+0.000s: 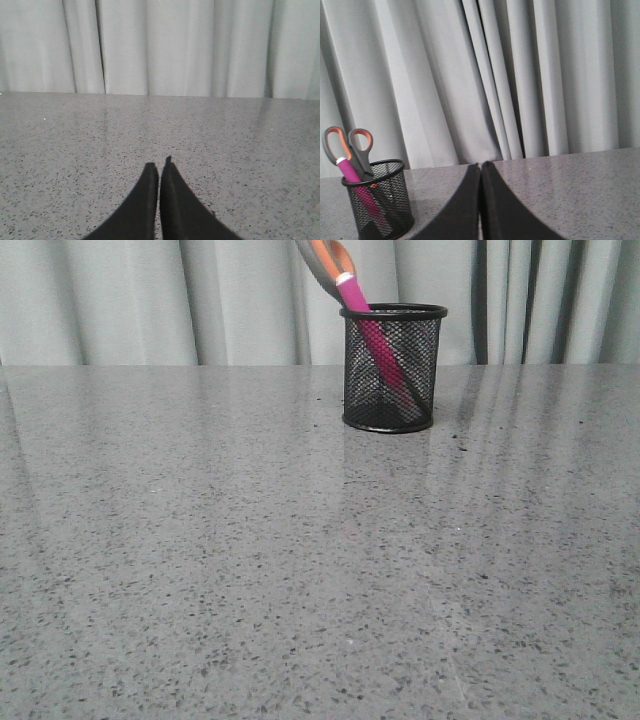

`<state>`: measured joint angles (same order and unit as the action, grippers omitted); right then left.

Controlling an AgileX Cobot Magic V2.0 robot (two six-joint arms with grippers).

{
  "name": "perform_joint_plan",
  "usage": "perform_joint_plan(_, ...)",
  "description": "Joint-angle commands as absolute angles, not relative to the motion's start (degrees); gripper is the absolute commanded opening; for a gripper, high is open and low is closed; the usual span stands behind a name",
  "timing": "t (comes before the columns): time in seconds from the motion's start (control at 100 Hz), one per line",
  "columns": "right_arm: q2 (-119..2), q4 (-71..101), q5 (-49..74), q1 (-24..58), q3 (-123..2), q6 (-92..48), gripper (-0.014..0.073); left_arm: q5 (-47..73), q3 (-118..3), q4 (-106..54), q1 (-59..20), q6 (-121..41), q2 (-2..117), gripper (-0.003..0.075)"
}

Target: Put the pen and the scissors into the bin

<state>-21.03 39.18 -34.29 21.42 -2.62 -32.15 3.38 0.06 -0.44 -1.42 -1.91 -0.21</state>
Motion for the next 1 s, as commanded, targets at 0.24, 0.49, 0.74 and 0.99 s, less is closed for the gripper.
perform_joint_plan(0.24,-11.84,21.03,-13.90,6.26,-3.79,-25.36,-0.0076,-1.19,2.63,-1.01,-1.71,-1.22,-2.04,-0.0019)
perform_joint_plan(0.49,-5.28,3.63,1.18,-3.85,-3.37,-9.80,-0.0076,-1.19,2.63,-1.01,-1.71,-1.22,-2.04,-0.0019)
perform_joint_plan(0.74,1.76,2.49,4.06,-3.85,1.44,-8.15,-0.0076,-1.19,2.63,-1.01,-1.71,-1.22,-2.04,-0.0019)
perform_joint_plan(0.99,1.76,1.87,3.15,-3.85,1.44,-8.15,-0.0076,-1.19,2.63,-1.01,-1.71,-1.22,-2.04,-0.0019)
